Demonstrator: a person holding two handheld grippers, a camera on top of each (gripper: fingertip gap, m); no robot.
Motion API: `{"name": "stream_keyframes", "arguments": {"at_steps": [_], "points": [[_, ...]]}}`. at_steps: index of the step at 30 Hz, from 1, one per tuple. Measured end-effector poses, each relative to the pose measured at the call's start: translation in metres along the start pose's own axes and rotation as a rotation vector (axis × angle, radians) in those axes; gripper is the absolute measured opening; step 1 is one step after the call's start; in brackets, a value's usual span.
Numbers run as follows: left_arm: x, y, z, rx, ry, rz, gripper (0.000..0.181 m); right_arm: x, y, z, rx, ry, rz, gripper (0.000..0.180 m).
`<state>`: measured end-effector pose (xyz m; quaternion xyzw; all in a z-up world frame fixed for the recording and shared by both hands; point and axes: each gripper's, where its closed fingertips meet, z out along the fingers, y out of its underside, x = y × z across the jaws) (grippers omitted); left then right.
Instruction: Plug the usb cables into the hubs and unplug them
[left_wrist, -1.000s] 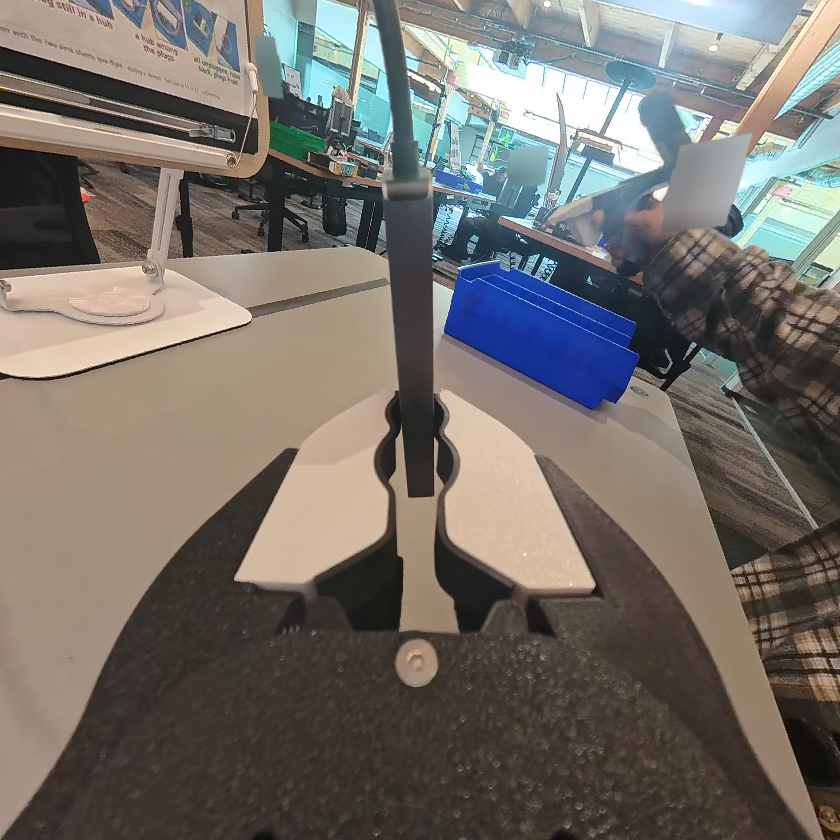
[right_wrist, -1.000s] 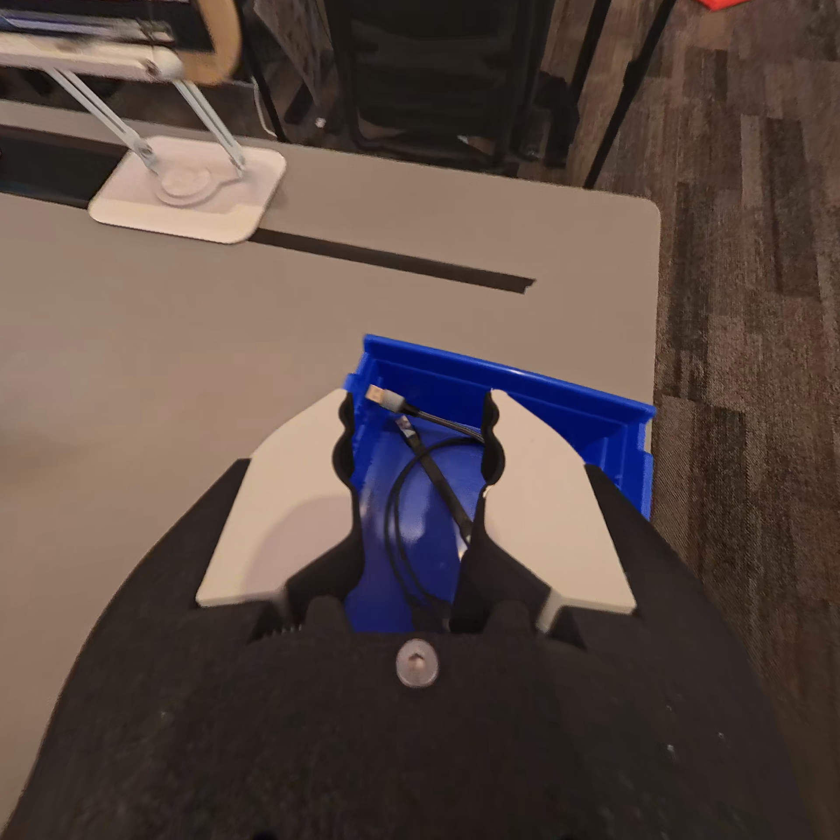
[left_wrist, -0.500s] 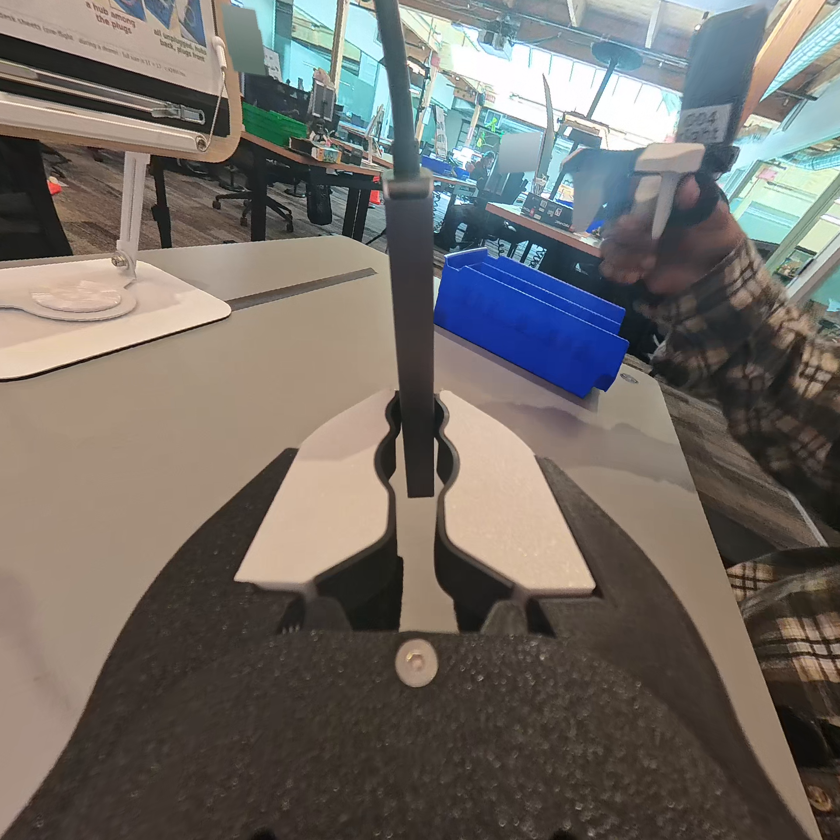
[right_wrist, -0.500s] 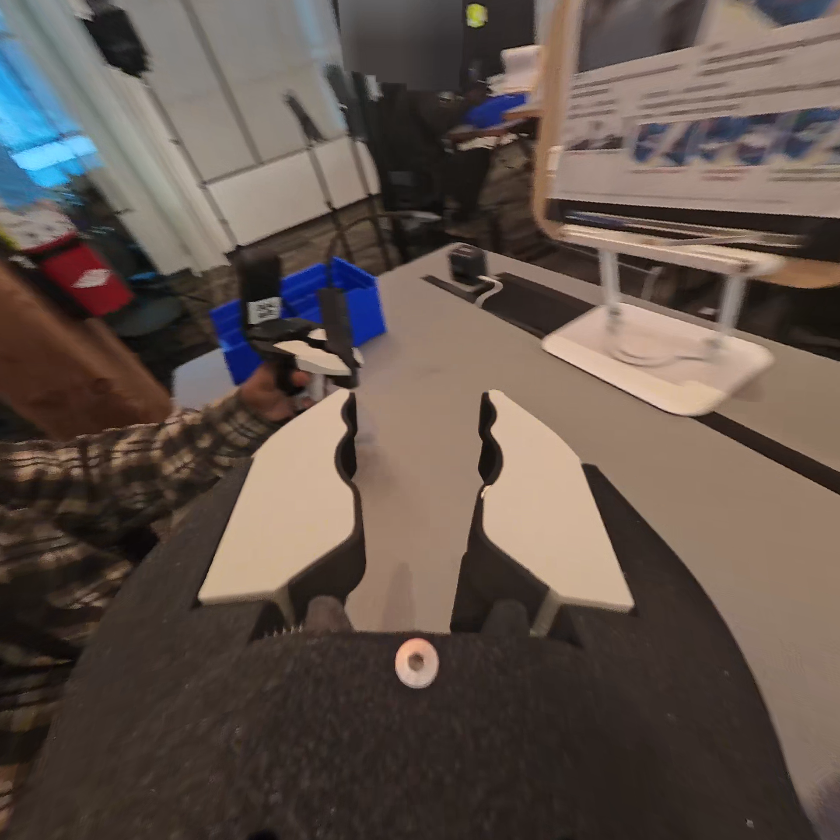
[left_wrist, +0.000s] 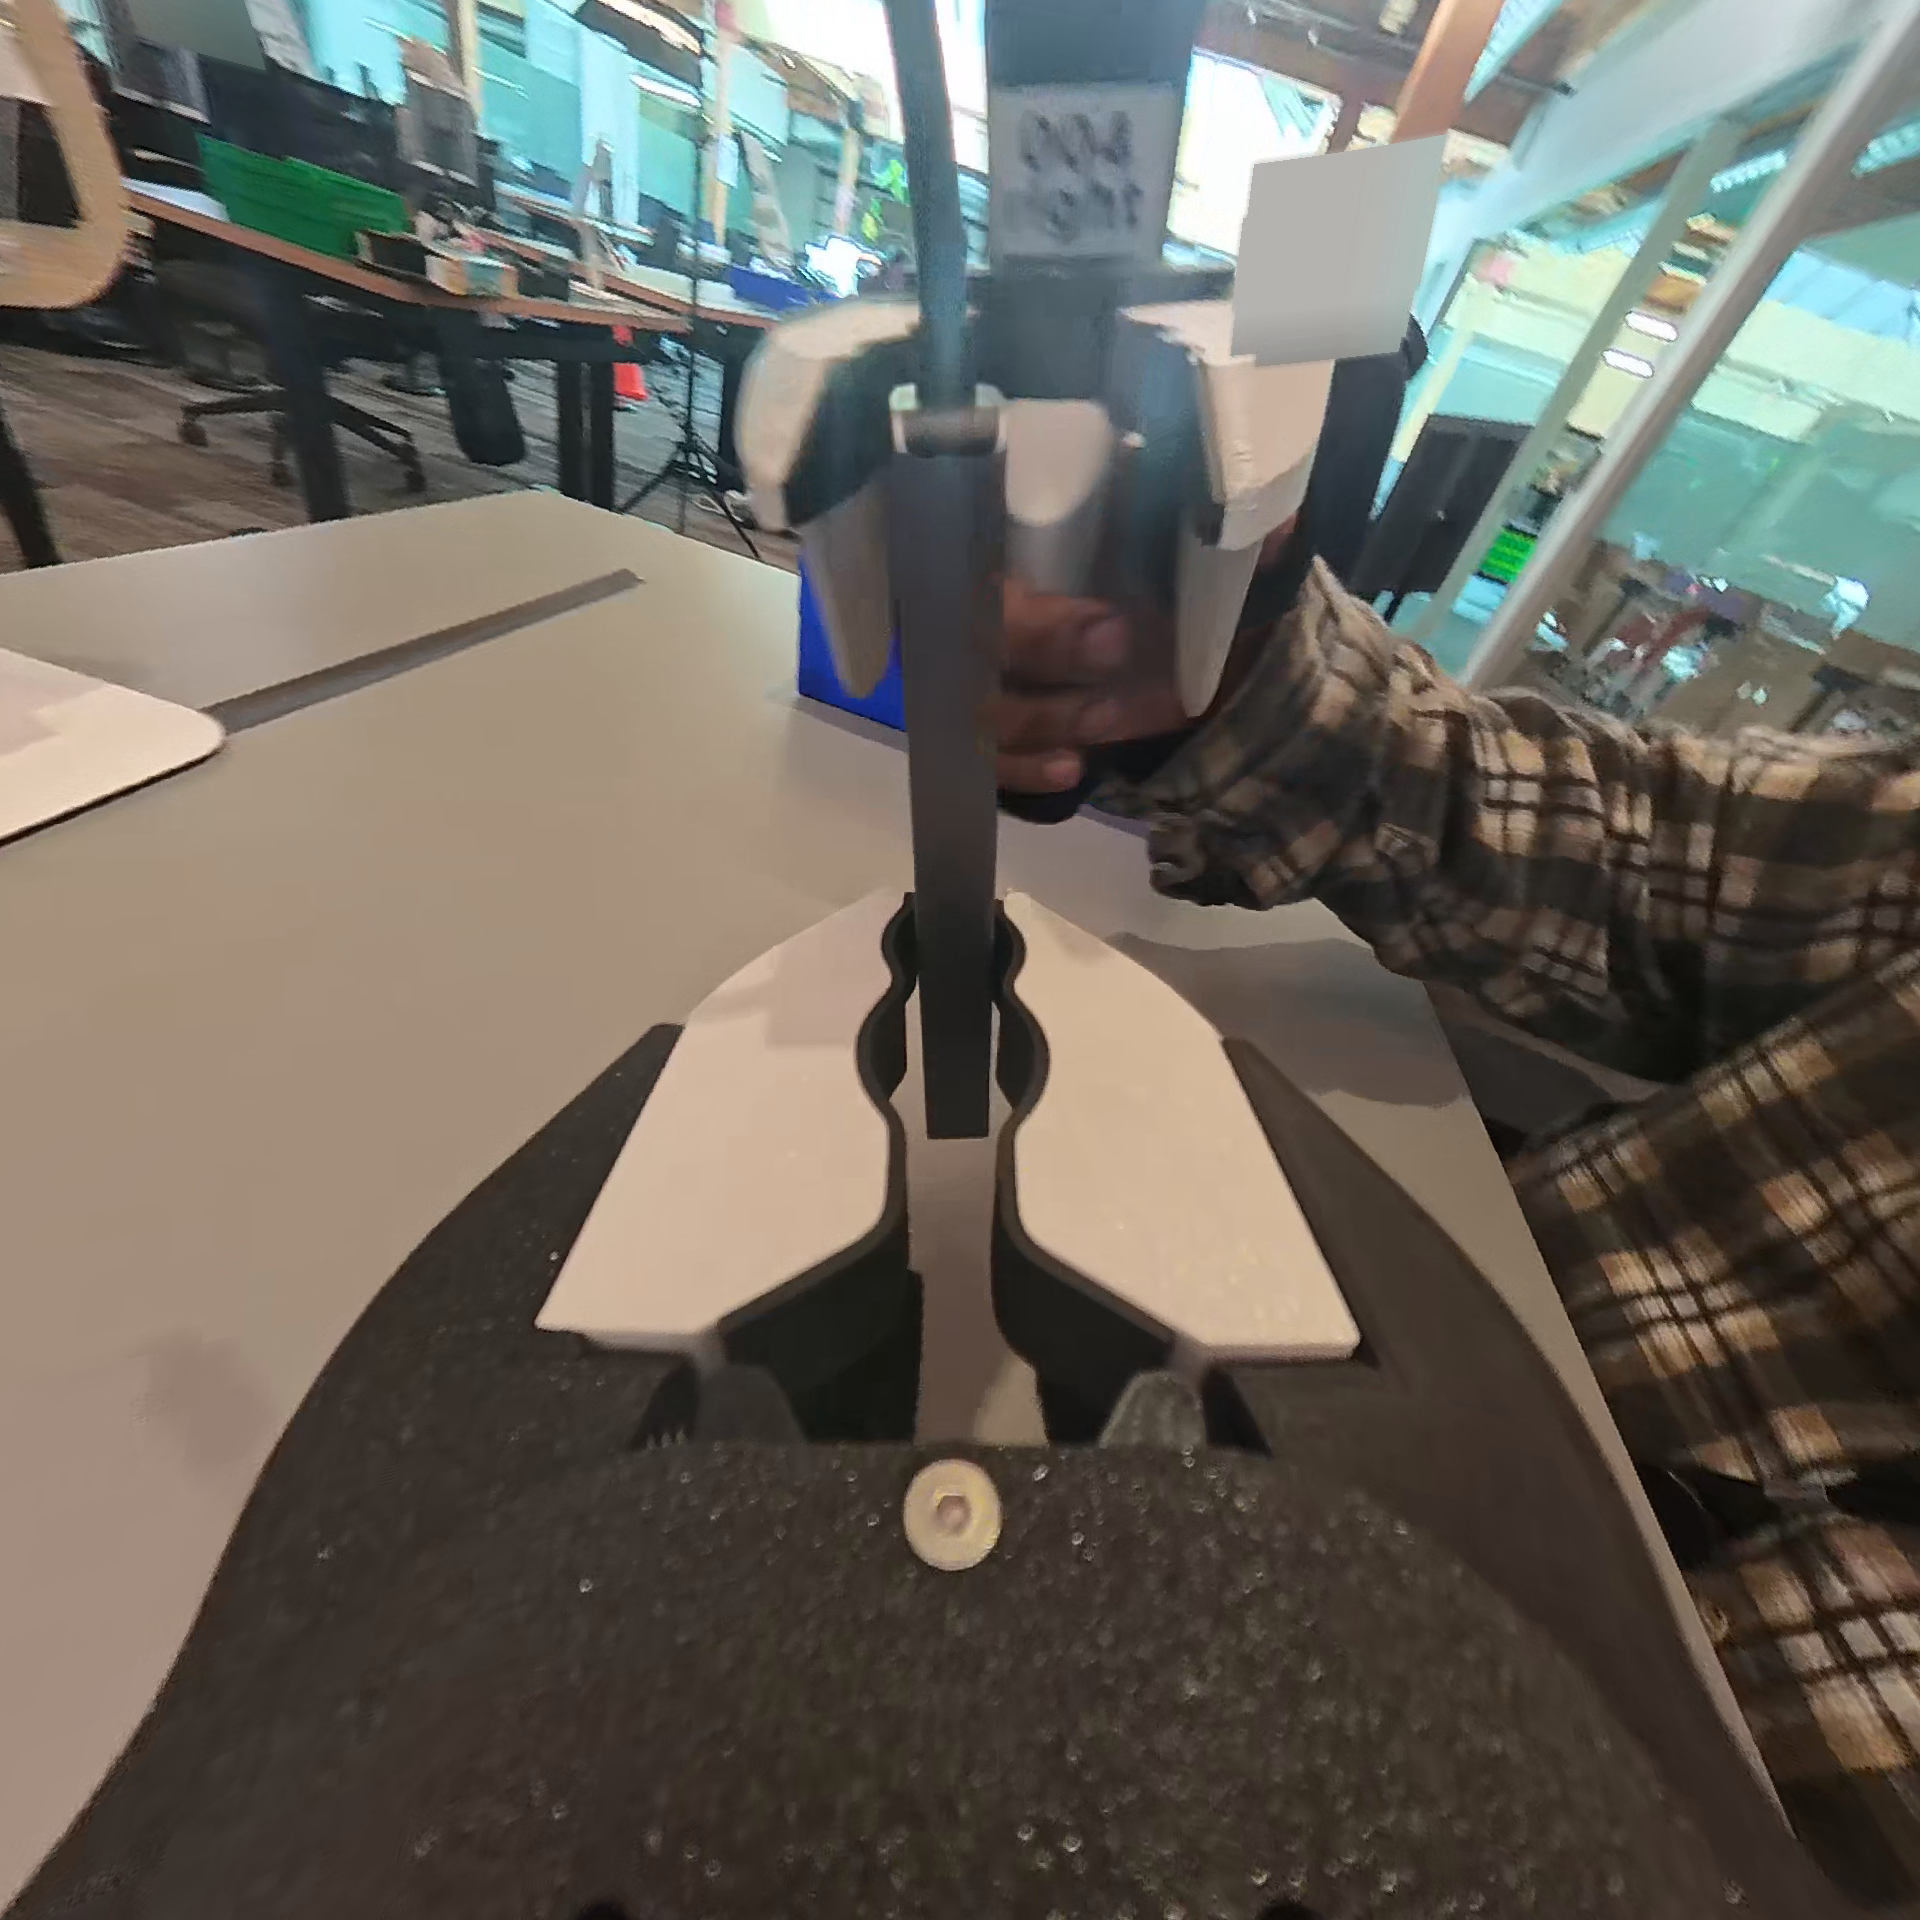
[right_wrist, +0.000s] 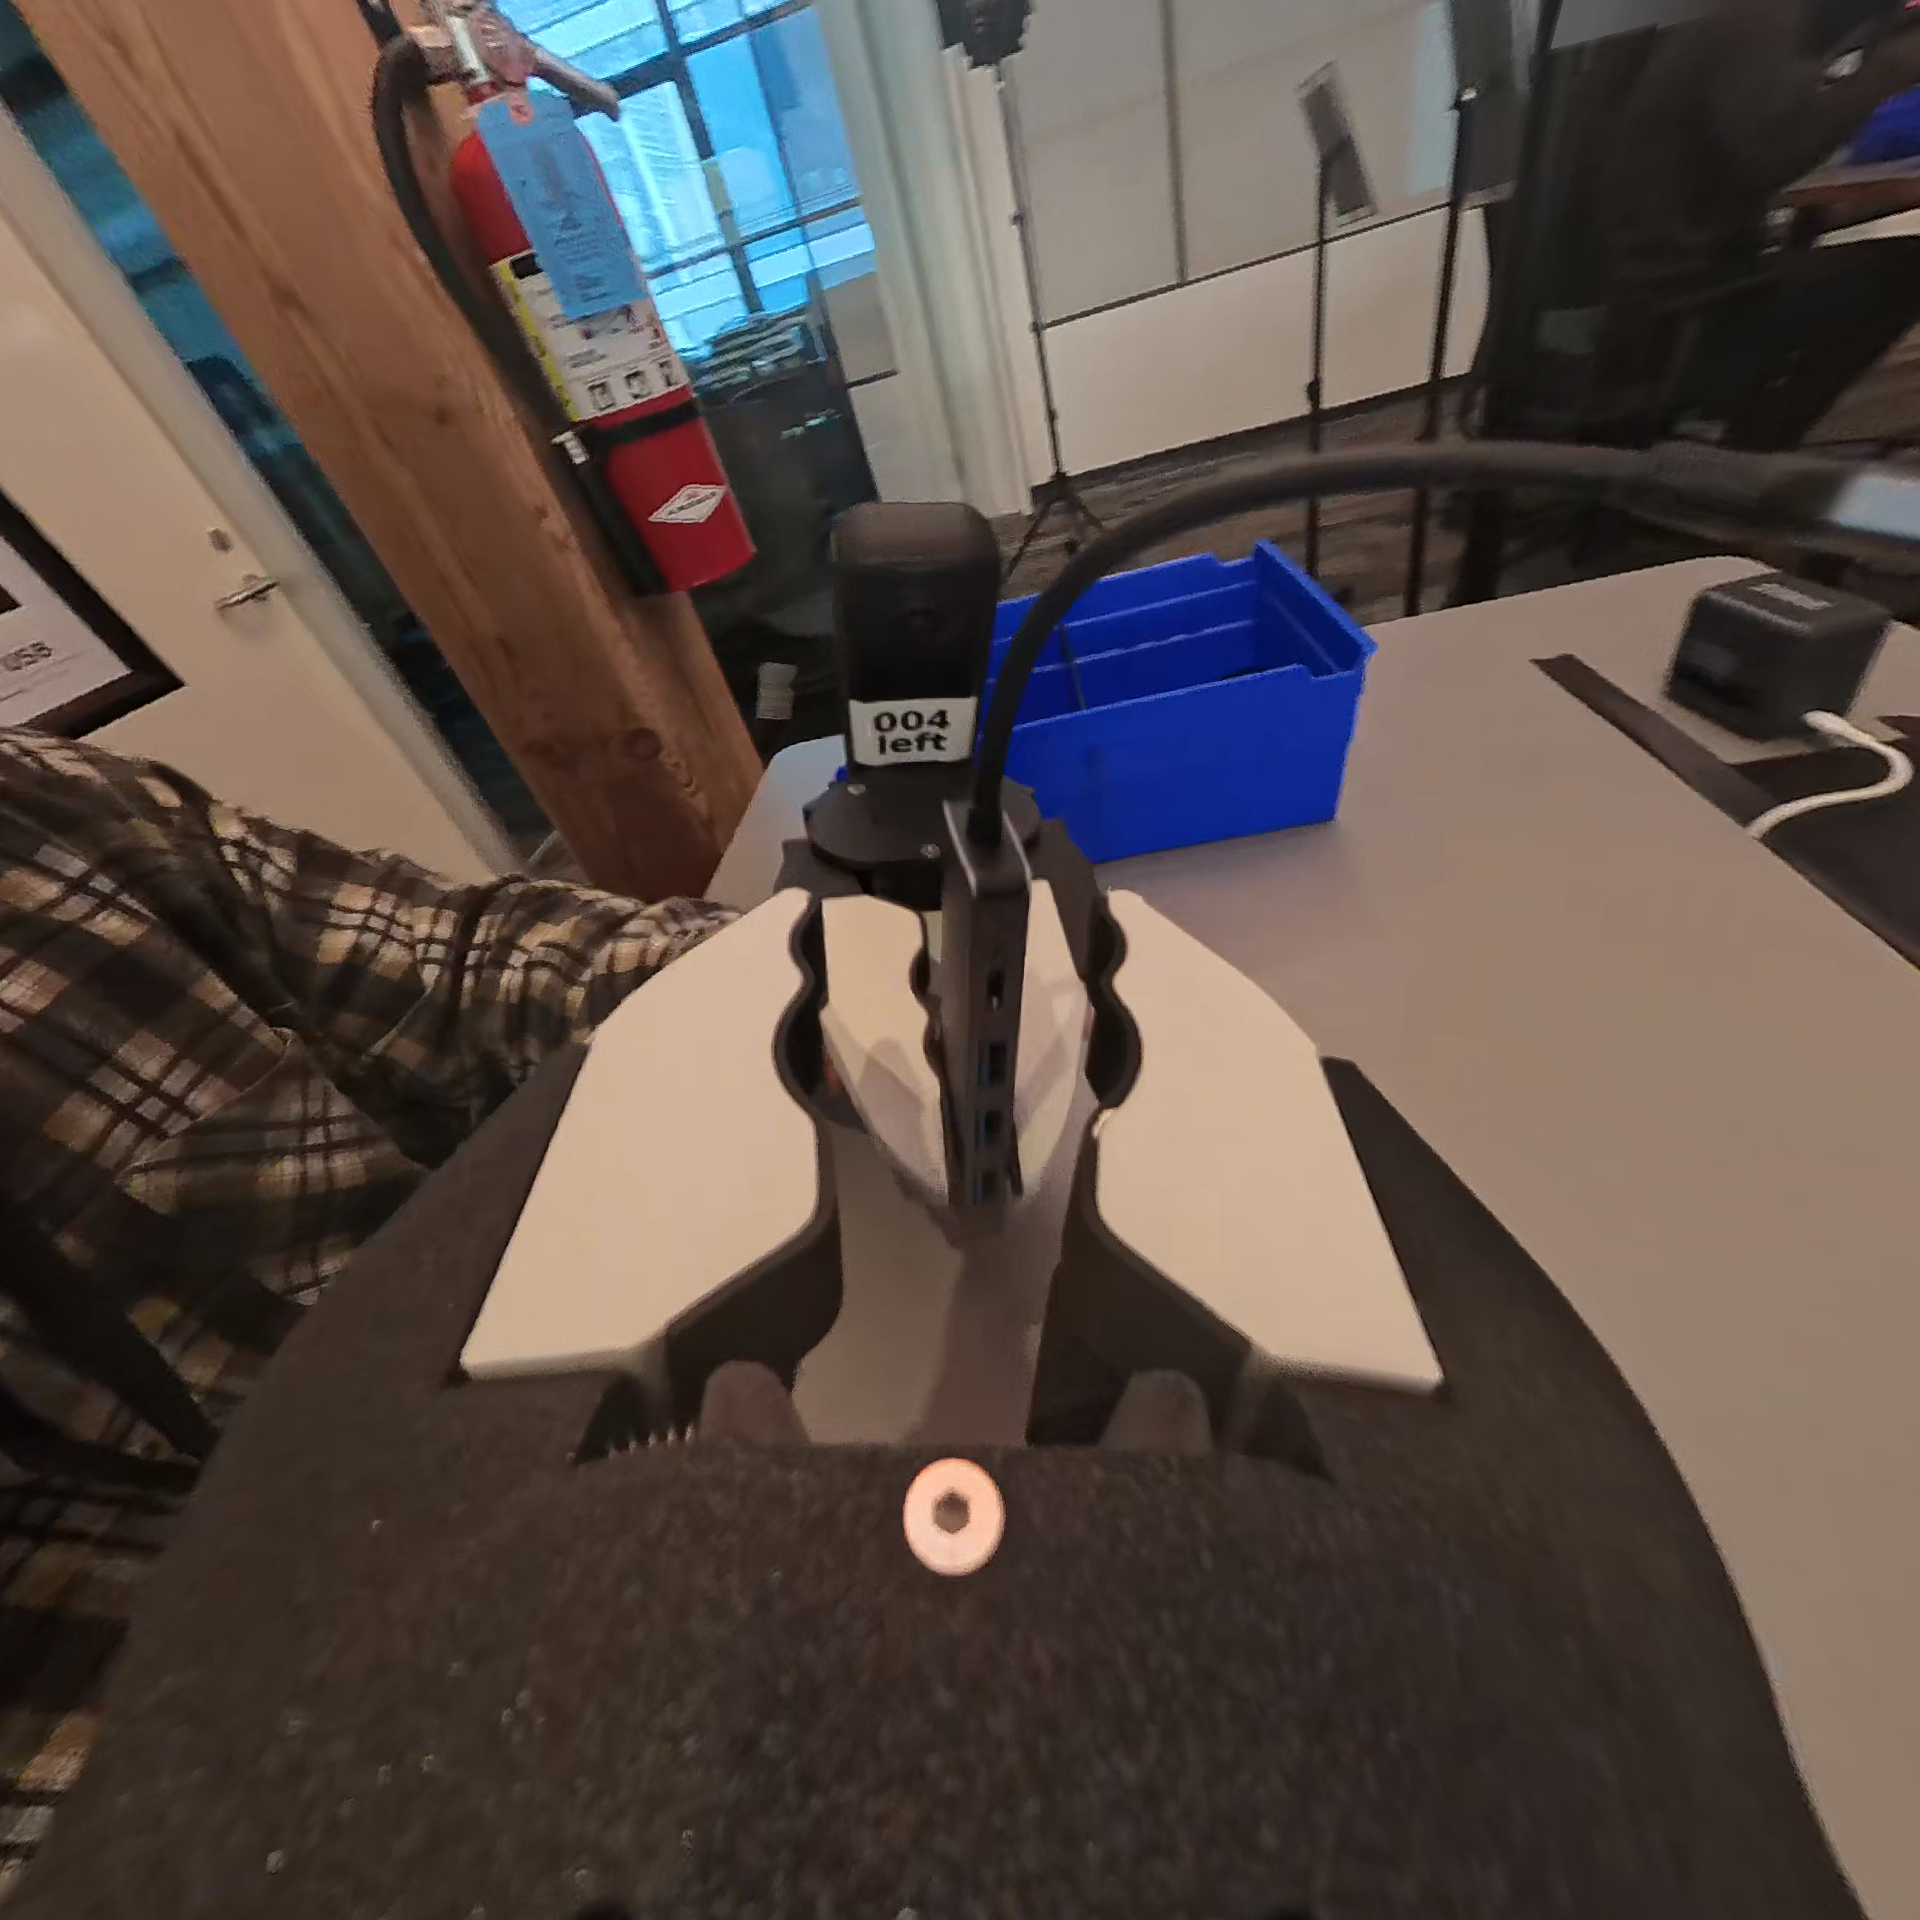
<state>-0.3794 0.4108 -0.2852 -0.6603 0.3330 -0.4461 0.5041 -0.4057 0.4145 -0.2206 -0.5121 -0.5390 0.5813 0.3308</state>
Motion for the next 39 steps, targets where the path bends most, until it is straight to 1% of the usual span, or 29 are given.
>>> {"name": "stream_keyframes", "arguments": {"at_steps": [2,3,4,5,7,9,11,12,15,17,20,23,27,30,32,34,37,39], "points": [[0.004,0.001,0.002,-0.009,0.017,0.011,0.011,-0.001,0.002,0.011,-0.020,-0.031,0.013,0.045],[0.006,0.001,0.003,-0.010,0.026,0.018,0.011,-0.002,0.005,0.015,-0.040,-0.049,0.015,0.036],[0.009,0.000,0.004,-0.009,0.038,0.028,0.011,-0.006,0.008,0.017,-0.061,-0.086,0.019,0.015],[0.012,-0.001,0.004,-0.004,0.045,0.043,0.012,-0.007,0.008,0.018,-0.068,-0.096,0.035,0.012],[0.013,-0.006,0.005,0.021,0.023,0.085,0.017,-0.005,0.007,0.016,-0.091,-0.064,0.091,0.011],[0.011,-0.011,0.004,0.040,-0.022,0.126,0.044,-0.003,0.002,0.008,-0.083,-0.023,0.122,0.010],[0.011,-0.013,0.004,0.043,-0.044,0.150,0.063,-0.001,-0.008,-0.009,-0.050,0.041,0.110,0.011],[0.012,-0.013,0.005,0.042,-0.036,0.152,0.067,-0.001,-0.014,-0.021,-0.042,0.081,0.098,0.011],[0.017,-0.011,0.007,0.025,-0.010,0.150,0.066,-0.004,-0.028,-0.077,-0.057,0.244,0.054,0.011],[0.019,-0.009,0.009,0.013,-0.003,0.155,0.065,-0.006,-0.034,-0.126,-0.092,0.384,0.037,0.011],[0.020,-0.005,0.013,-0.011,-0.006,0.165,0.063,-0.013,-0.035,-0.211,-0.163,0.608,0.054,0.011],[0.018,0.001,0.015,-0.048,-0.021,0.183,0.058,-0.028,-0.026,-0.291,-0.236,0.781,0.109,0.011],[0.020,0.000,0.016,-0.040,-0.019,0.193,0.054,-0.044,0.012,-0.374,-0.365,0.908,0.246,0.011],[0.019,-0.001,0.015,-0.029,-0.018,0.184,0.053,-0.047,0.053,-0.409,-0.430,0.936,0.381,0.012],[0.019,-0.001,0.014,-0.026,-0.012,0.175,0.051,-0.047,0.077,-0.420,-0.410,0.930,0.469,0.012],[0.019,-0.001,0.014,-0.026,-0.010,0.175,0.050,-0.043,0.093,-0.426,-0.317,0.949,0.540,0.012],[0.019,0.000,0.014,-0.030,-0.008,0.175,0.047,-0.035,0.114,-0.433,-0.115,1.018,0.661,0.011],[0.019,0.002,0.014,-0.035,-0.003,0.168,0.046,-0.033,0.131,-0.436,-0.010,1.066,0.732,0.012]]}}
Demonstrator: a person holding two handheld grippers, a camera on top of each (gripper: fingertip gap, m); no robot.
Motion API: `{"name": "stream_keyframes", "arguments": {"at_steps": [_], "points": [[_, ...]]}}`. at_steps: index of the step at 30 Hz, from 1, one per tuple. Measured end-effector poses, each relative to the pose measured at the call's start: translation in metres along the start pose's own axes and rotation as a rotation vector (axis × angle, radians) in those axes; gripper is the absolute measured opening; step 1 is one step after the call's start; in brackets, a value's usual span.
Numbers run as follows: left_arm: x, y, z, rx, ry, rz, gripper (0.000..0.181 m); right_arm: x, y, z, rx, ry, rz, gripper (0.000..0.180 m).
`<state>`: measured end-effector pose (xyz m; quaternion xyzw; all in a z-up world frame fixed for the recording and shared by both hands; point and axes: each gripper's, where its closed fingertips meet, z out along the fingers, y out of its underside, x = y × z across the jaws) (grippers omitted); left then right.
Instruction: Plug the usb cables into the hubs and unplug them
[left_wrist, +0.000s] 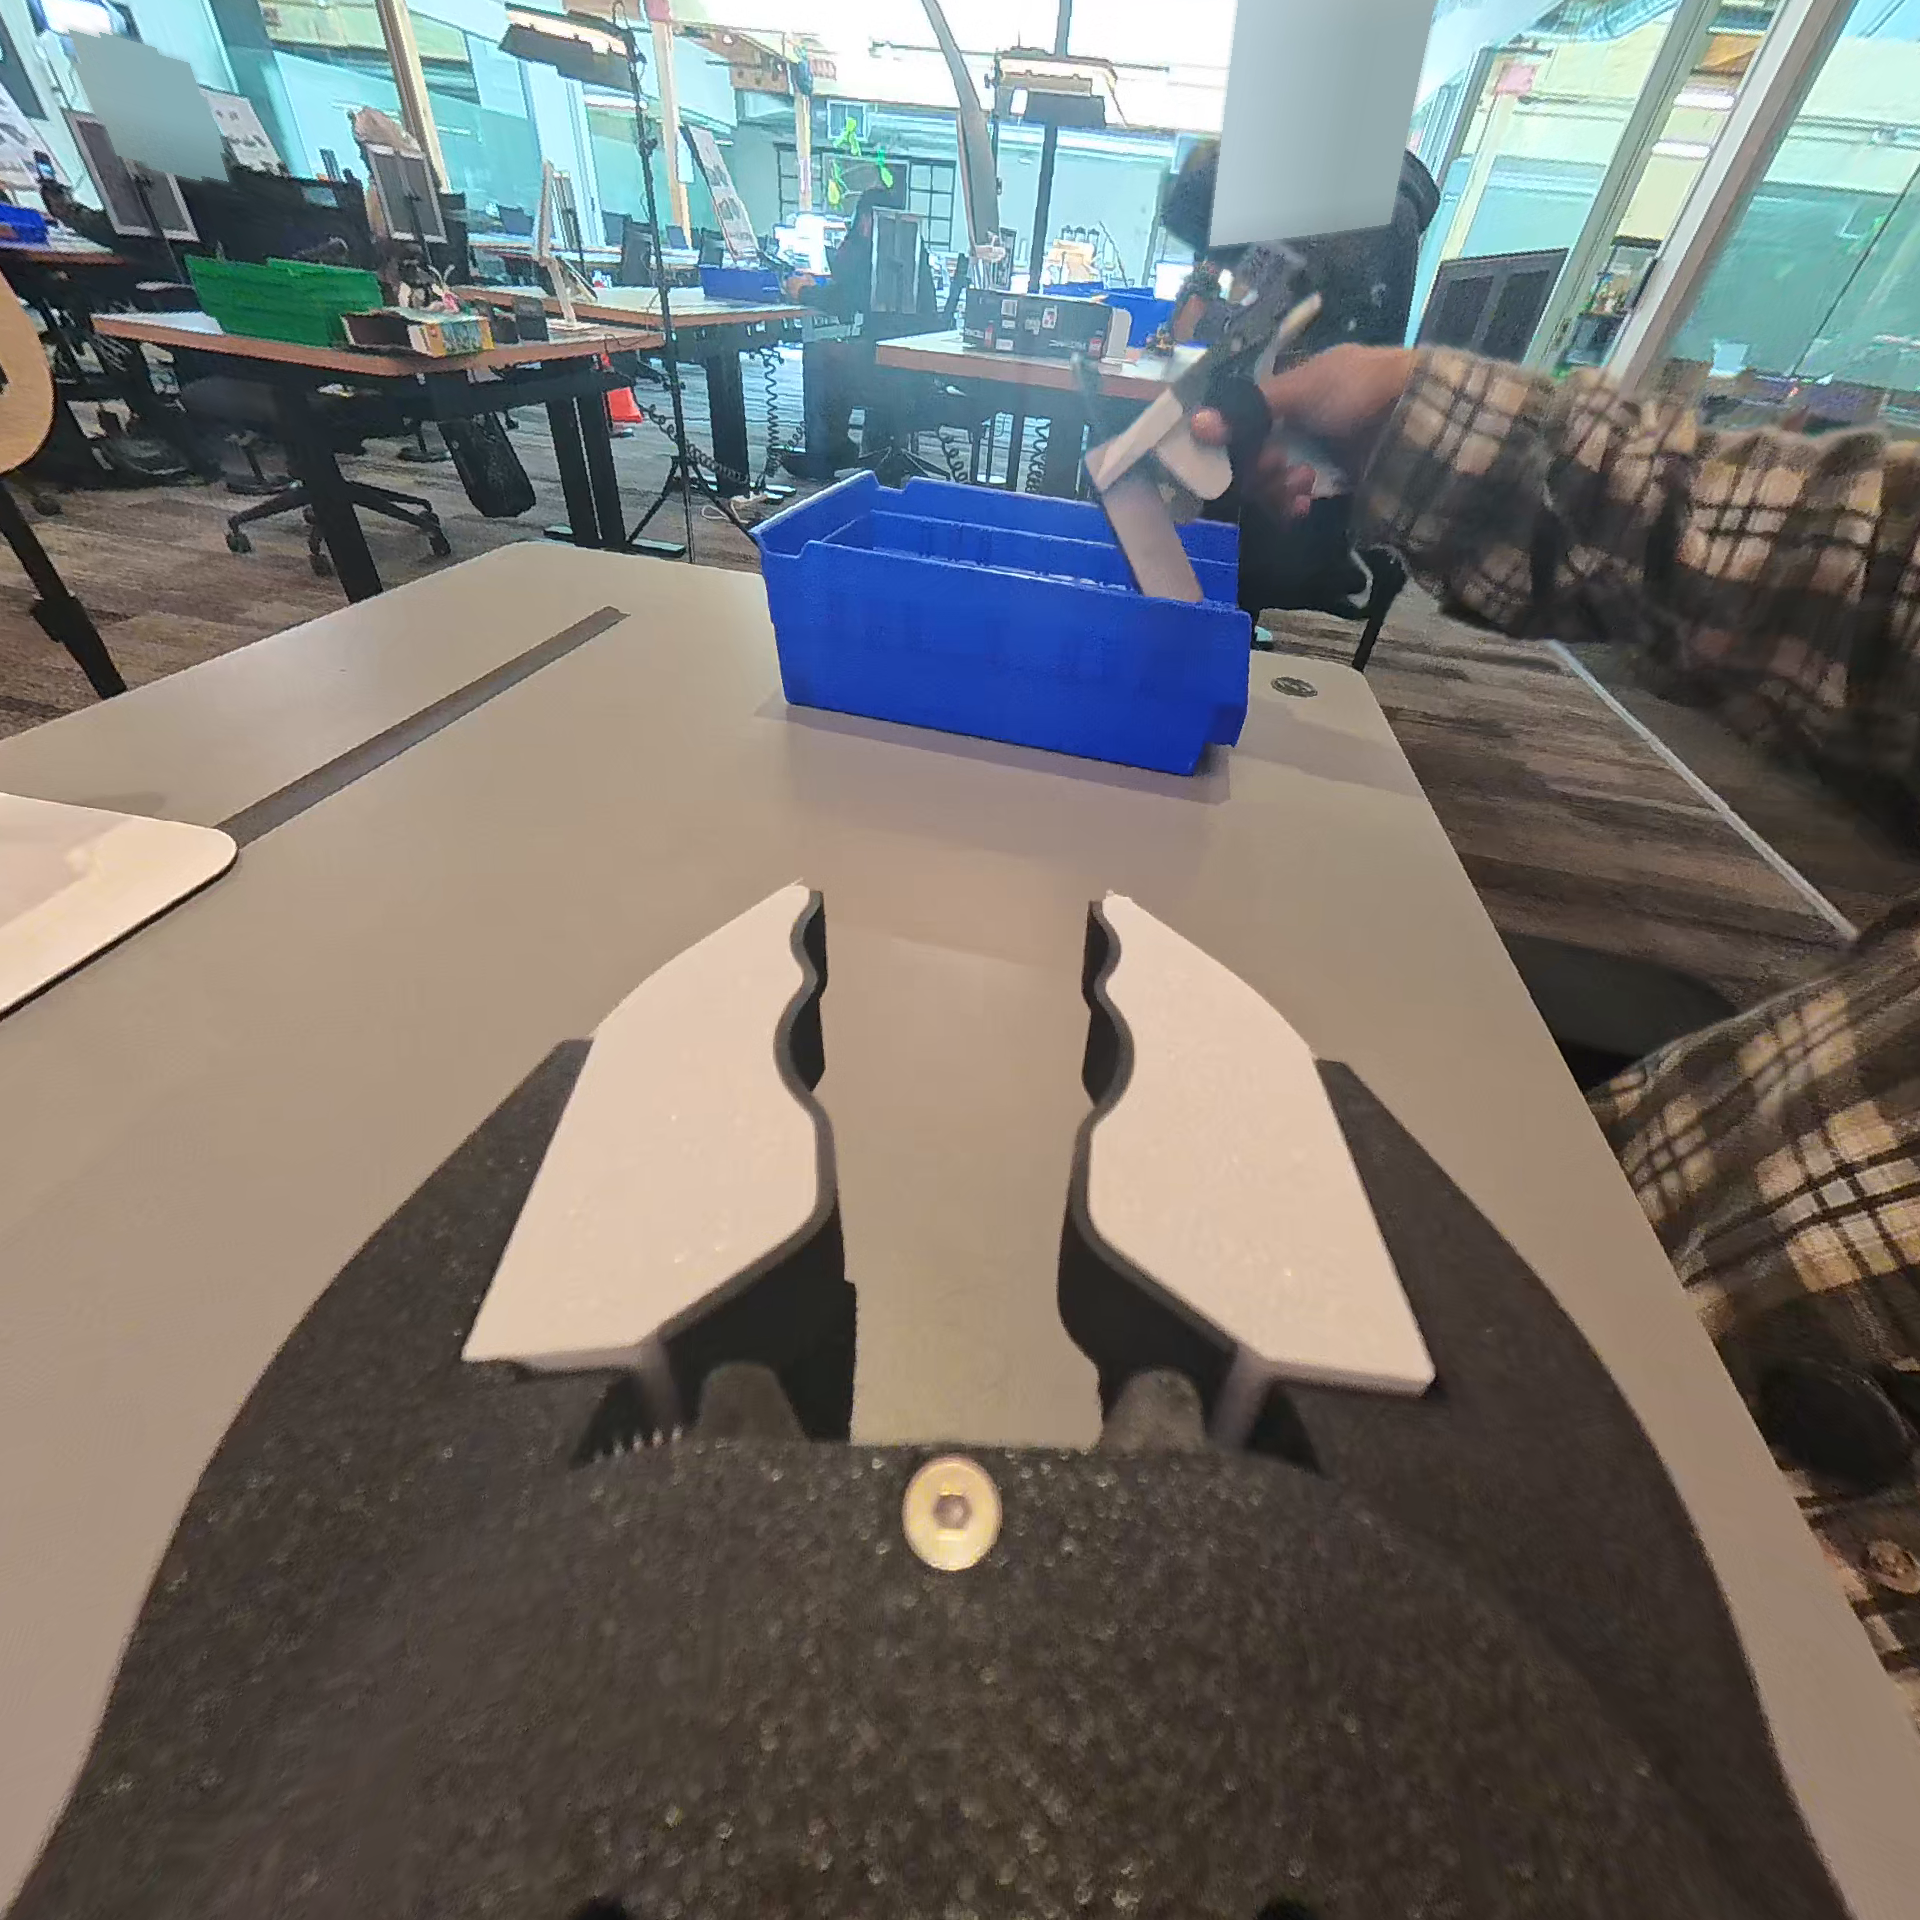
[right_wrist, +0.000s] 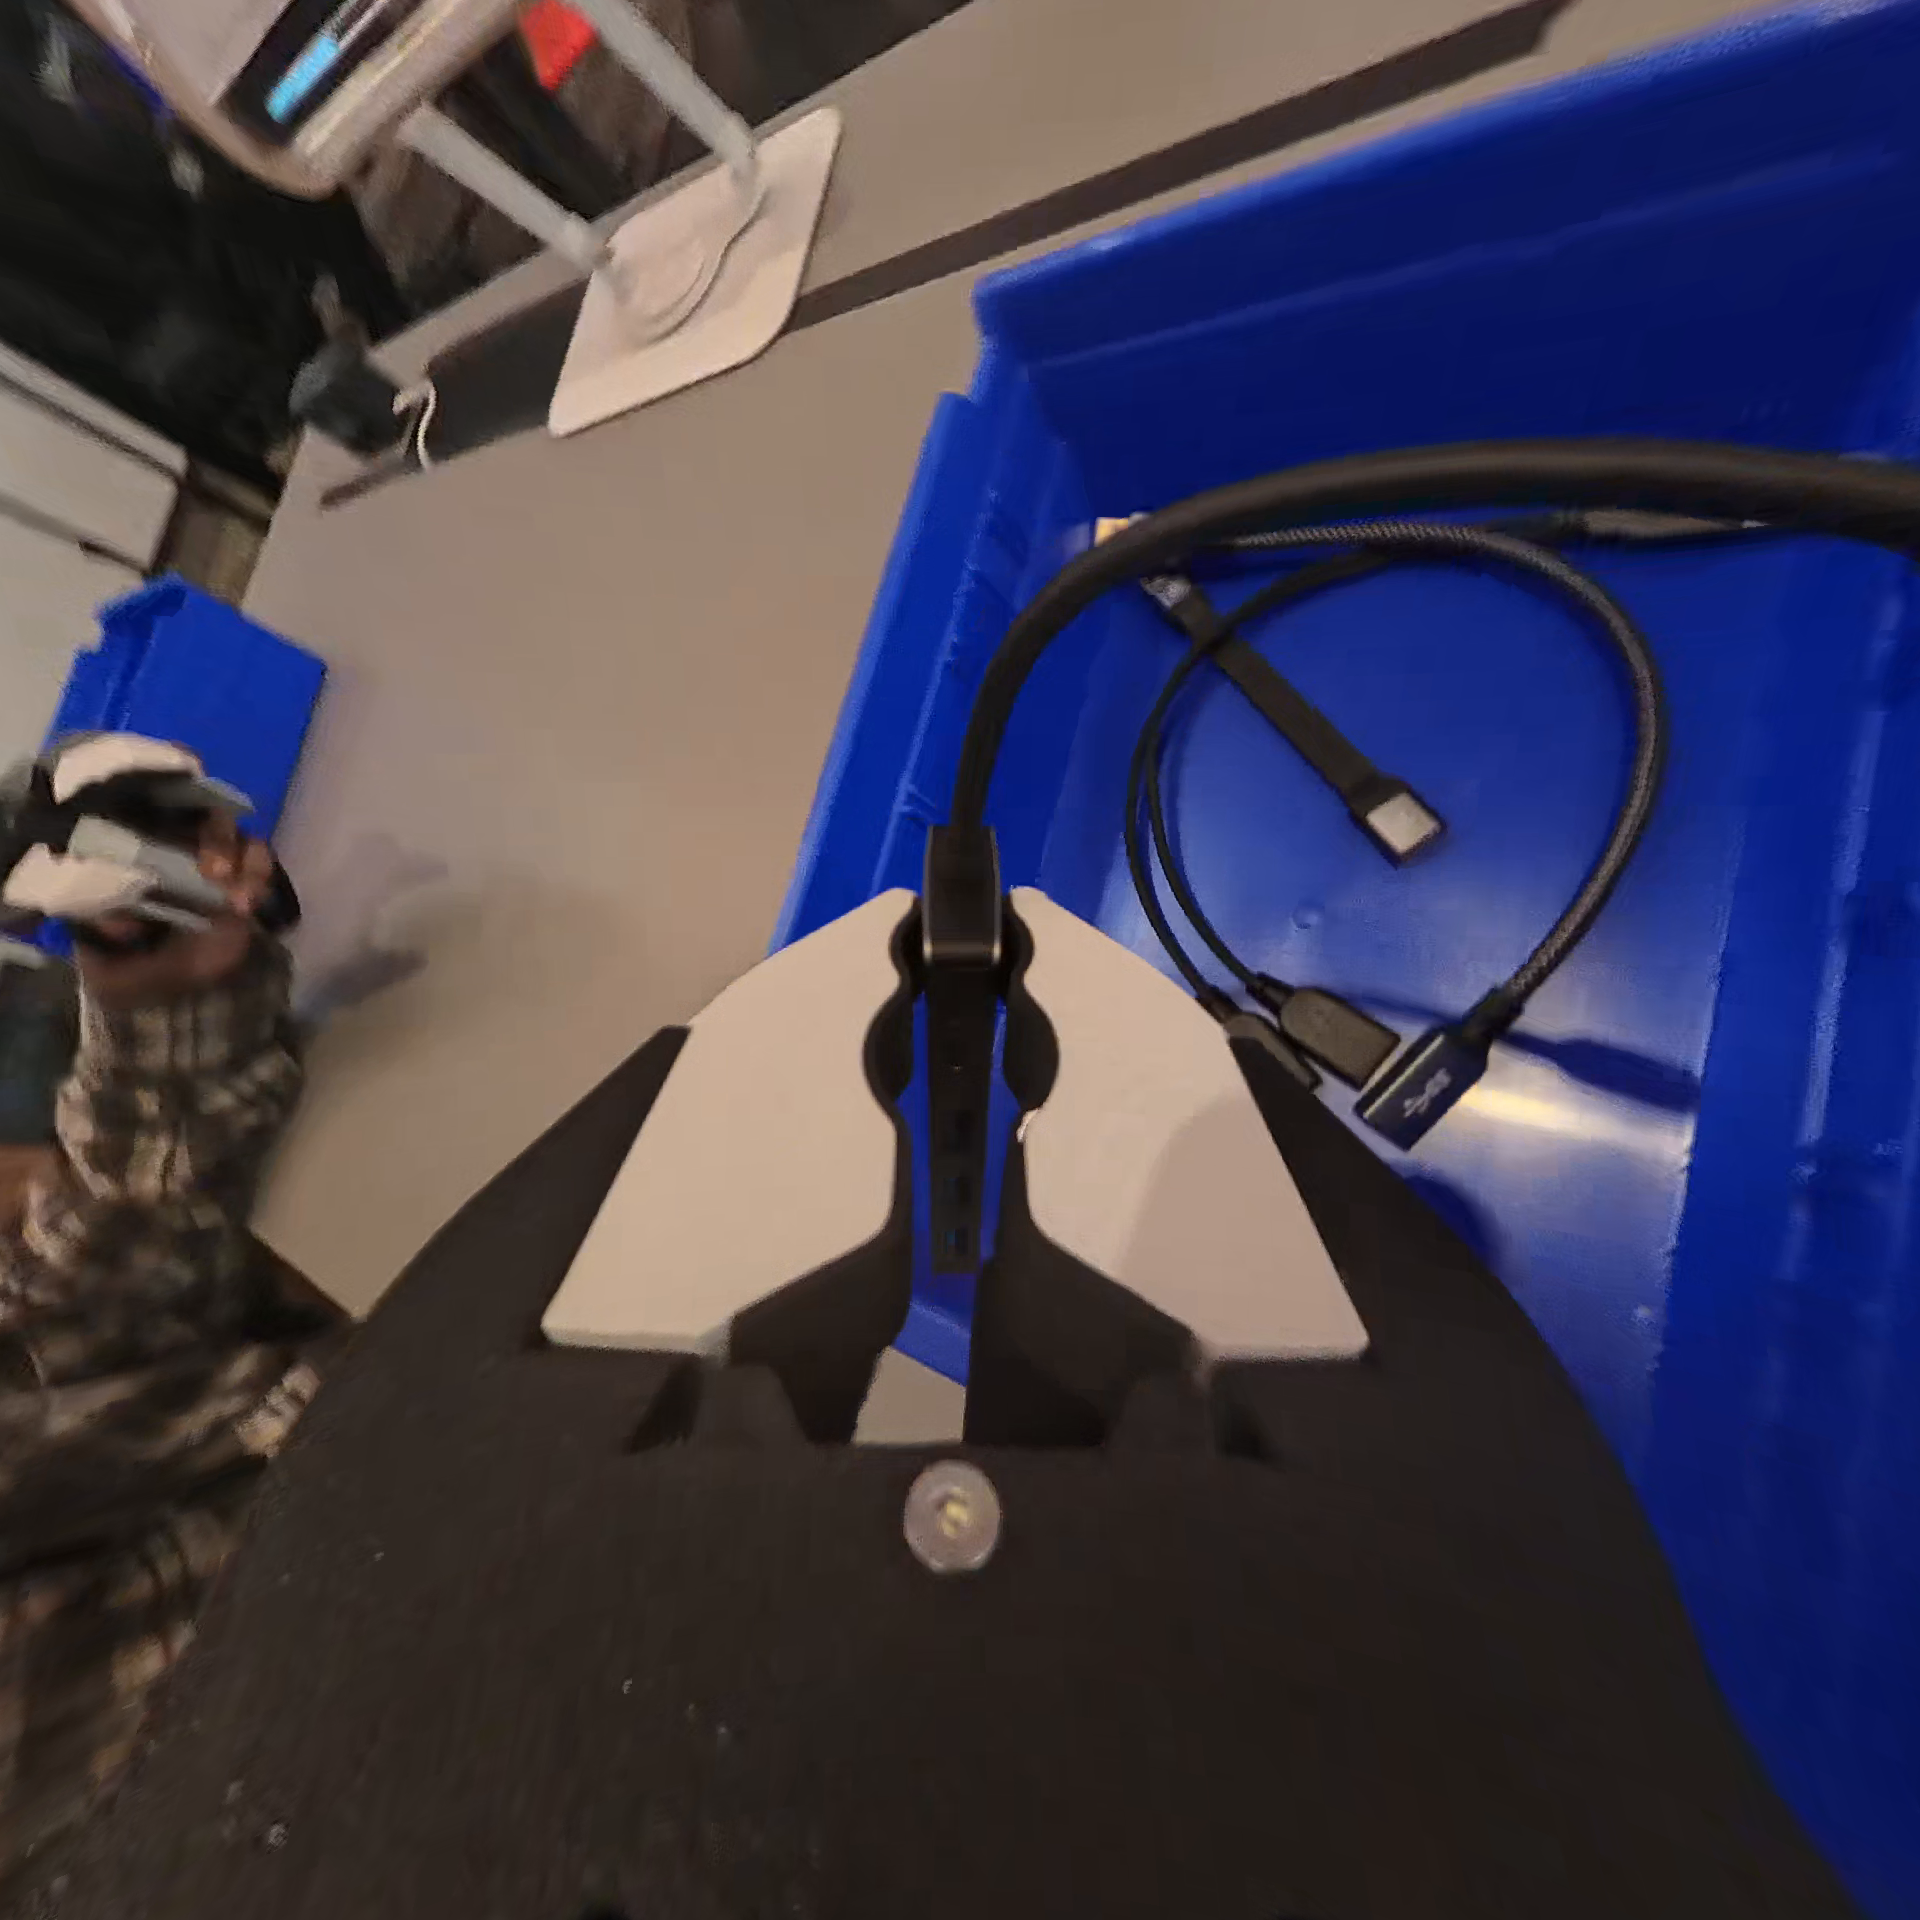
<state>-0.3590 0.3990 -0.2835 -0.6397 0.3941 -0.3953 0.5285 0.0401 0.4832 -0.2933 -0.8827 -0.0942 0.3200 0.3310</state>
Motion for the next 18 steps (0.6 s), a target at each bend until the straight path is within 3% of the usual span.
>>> {"name": "stream_keyframes", "arguments": {"at_steps": [5,8,13,18], "points": [[0.000,0.000,-0.001,-0.001,0.002,-0.005,0.045,0.026,0.025,0.008,0.121,0.056,0.156,0.012],[-0.001,0.000,-0.002,0.002,-0.001,-0.006,0.046,0.039,0.031,-0.001,0.158,0.164,0.155,0.043],[-0.003,0.000,-0.002,0.007,-0.010,-0.009,0.046,0.028,0.011,-0.040,0.204,0.327,-0.047,0.054],[-0.004,0.002,0.000,0.003,-0.019,-0.006,0.046,-0.042,-0.033,-0.063,0.344,0.442,-0.417,0.073]]}}
